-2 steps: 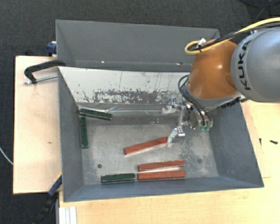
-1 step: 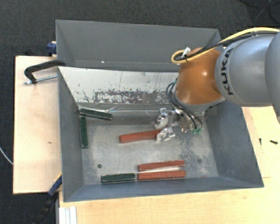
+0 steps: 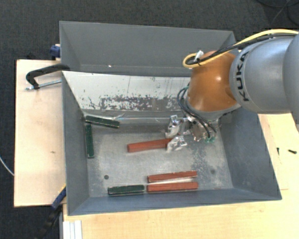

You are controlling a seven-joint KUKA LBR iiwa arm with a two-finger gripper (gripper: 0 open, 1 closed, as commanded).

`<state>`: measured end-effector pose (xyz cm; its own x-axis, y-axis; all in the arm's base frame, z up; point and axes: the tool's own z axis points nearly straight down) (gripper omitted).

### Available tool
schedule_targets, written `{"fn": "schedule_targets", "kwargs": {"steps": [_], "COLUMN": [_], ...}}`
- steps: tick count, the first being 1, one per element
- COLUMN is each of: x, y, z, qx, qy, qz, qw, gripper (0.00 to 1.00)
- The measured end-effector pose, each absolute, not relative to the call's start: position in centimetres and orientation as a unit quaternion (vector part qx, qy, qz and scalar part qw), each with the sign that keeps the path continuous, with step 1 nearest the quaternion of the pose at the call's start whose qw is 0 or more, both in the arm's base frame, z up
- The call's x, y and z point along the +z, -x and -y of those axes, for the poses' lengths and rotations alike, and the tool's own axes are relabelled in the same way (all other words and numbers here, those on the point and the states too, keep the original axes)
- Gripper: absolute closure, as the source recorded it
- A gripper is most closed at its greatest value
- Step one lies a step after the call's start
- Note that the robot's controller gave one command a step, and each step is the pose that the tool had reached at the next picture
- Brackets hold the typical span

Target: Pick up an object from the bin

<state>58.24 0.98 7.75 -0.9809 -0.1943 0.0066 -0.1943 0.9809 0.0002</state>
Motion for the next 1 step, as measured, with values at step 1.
{"fn": "schedule_targets", "kwargs": {"steps": [1], "x": [21.94], "y": [-59.71], "z": [-1.34], "qx": [0.0], "qy": [-0.077], "qz": [0.997], "qw": [-0.004], "gripper": [1.0]}}
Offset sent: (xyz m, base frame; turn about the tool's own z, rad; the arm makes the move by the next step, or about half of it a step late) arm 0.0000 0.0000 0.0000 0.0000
